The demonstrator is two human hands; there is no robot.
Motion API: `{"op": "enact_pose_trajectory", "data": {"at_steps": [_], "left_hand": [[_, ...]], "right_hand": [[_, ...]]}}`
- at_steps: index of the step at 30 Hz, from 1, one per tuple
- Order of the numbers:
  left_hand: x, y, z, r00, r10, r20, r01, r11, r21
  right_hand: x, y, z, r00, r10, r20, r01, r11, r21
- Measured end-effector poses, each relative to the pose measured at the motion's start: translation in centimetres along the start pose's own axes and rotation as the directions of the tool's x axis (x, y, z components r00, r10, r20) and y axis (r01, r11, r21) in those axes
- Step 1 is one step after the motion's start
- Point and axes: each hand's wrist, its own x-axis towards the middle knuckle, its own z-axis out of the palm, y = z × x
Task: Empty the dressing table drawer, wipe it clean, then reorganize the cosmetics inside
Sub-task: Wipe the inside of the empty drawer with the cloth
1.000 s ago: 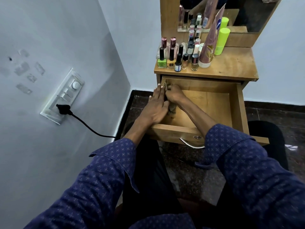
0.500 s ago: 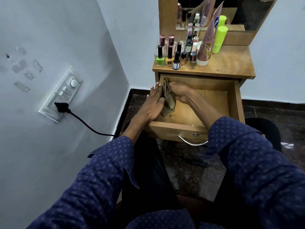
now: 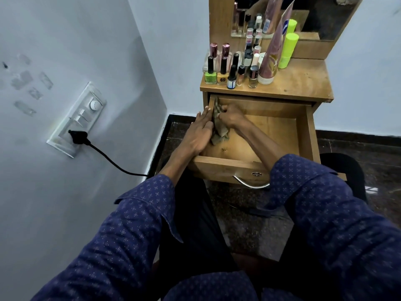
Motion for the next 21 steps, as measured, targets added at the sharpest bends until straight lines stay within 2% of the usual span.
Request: {"op": "enact_pose_trajectory", "data": {"at_steps": [4,7,10,13,16,18,21], "left_hand": [[-0.1,0.3,-0.1,1.000,-0.016,0.003,0.016,1.000,0.016],[-0.6,0.6,0.0,1.000,-0.021,0.006,0.021,1.000,0.007],[-1.0,1.1,-0.1,0.999,-0.034,0.004,0.034,0.998,-0.054],[-1.6,1.5,0.0,0.999,-0.044,0.008,0.044,0.997,-0.060],[-1.8,1.7,-0.1,0.999,-0.034,0.023,0.035,0.997,-0.075],[-1.9,2.0,0.1,0.998,-0.041,0.038,0.042,0.998,-0.043],[-1.9,2.1,0.1,0.998,-0.047,0.039,0.048,0.998,-0.030]], "right_hand": [[-1.7,0.1,-0.8,0.986,0.022,0.164,0.003,0.988,-0.152],[-3.7,0.3,0.1,0.974,0.073,0.215,-0.021,0.972,-0.234],[-4.7,1.1,0.8,0.956,0.159,0.246,-0.126,0.981,-0.146],[-4.3,1.4,0.4,0.965,0.195,0.178,-0.202,0.979,0.026],[-2.5,0.4,0.4,0.998,0.054,-0.033,-0.047,0.983,0.178],[-1.5,-0.5,0.4,0.996,0.006,-0.094,0.011,0.982,0.186],[-1.6,-0.7,0.4,0.999,-0.001,-0.052,0.006,0.995,0.101]]}}
